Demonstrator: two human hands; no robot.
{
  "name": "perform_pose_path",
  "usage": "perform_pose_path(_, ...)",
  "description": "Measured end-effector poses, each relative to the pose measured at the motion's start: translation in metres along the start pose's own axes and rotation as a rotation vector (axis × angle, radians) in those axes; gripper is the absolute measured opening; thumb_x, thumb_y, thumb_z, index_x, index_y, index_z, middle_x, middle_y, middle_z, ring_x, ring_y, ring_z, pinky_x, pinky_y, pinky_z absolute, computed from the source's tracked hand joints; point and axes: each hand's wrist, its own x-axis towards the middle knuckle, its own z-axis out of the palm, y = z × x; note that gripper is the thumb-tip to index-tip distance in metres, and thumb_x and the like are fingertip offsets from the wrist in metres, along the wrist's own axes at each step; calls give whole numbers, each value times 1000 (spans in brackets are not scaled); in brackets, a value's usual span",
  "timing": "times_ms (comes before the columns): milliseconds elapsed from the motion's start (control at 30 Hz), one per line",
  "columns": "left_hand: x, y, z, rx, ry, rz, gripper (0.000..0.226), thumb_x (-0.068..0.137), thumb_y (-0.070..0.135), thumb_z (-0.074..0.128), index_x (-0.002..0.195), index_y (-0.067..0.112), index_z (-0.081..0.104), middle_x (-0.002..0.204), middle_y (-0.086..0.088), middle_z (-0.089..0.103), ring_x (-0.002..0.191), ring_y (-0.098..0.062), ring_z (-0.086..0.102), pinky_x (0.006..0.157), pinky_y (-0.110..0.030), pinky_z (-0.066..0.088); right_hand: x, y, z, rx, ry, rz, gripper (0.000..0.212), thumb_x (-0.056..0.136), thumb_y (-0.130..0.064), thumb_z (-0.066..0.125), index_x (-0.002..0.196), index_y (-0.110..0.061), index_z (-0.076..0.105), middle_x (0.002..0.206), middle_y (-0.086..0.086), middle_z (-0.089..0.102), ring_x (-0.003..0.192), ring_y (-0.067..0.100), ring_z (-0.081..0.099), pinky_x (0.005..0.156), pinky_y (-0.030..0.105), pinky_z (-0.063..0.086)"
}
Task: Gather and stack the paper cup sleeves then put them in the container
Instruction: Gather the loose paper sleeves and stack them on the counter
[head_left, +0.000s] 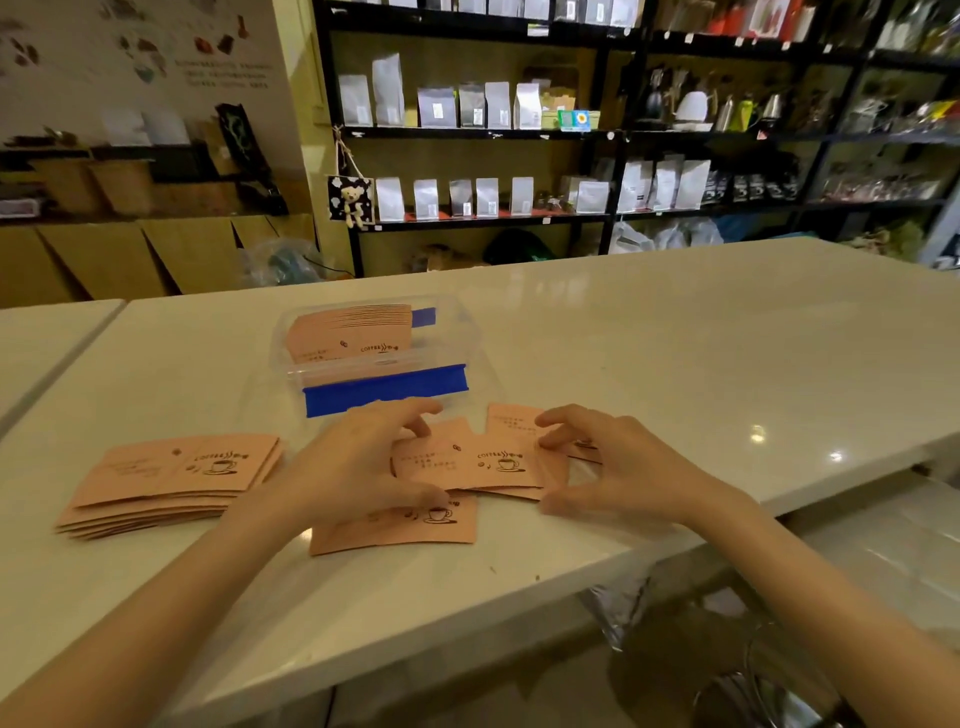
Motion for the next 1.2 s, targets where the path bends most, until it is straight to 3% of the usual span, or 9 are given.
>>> perform_pose_path(100,-4,-5,-6,-61,14,-25,77,62,47,73,127,42,31,113,21,45,103,-3,41,85,-21,39,0,-1,0,-9,0,-11,69,66,-41,74,125,-34,39,126,-7,57,109,9,50,96,26,43)
perform_pose_path(233,-10,-11,-12,-122,26,-42,77,62,42,75,126,40,33,109,20,48,104,-4,45,91,-23,41,3,-2,0,3,10,-15,70,64,-33,77,124,-34,40,115,-8,58,100,7,50,78,10,40)
perform_pose_path(333,-16,-14,-19,-179,56,-49,75,61,37,77,124,40,36,111,16,52,107,-6,47,96,-26,42,6,-6,-4,52,11,-16,71,63,-29,78,122,-35,40,110,-10,58,99,7,52,74,7,39)
perform_pose_path(400,-20,-18,-25,-224,73,-54,72,60,35,78,120,42,38,112,14,54,106,-8,49,93,-23,44,8,-12,-11,67,16,-27,70,64,-28,78,122,-36,39,108,-13,58,99,7,51,77,9,42)
perform_pose_path(533,-32,-26,-42,-284,158,-42,71,58,29,80,115,43,40,107,19,55,98,-3,52,73,-13,45,16,-27,-26,40,99,-79,70,66,-28,77,123,-33,38,112,-8,60,102,13,54,97,27,43)
perform_pose_path(700,-55,-44,-66,-352,304,-66,67,56,24,82,104,50,44,103,18,59,100,-5,54,77,-16,47,36,-48,-30,75,292,-208,72,61,-21,80,122,-27,43,110,-7,59,104,12,54,97,28,42)
perform_pose_path(867,-84,-62,-82,-366,381,-174,72,46,35,77,110,42,45,104,18,57,99,-4,53,76,-12,43,64,-75,-11,157,412,-335,67,63,-16,79,119,-23,44,106,-13,54,104,6,49,76,3,40)
perform_pose_path(1000,-102,-77,-88,-384,390,-267,70,55,26,79,115,36,45,105,17,56,94,-1,52,72,-12,43,85,-100,9,213,441,-412,63,64,-12,78,118,-18,46,111,-4,55,105,7,47,71,-9,34)
perform_pose_path(1200,-112,-98,-75,-279,393,-357,73,57,30,81,116,41,39,106,19,54,98,-4,49,97,-30,38,97,-133,45,318,264,-494,62,64,-21,79,113,-32,43,105,-22,52,103,1,51,74,4,46)
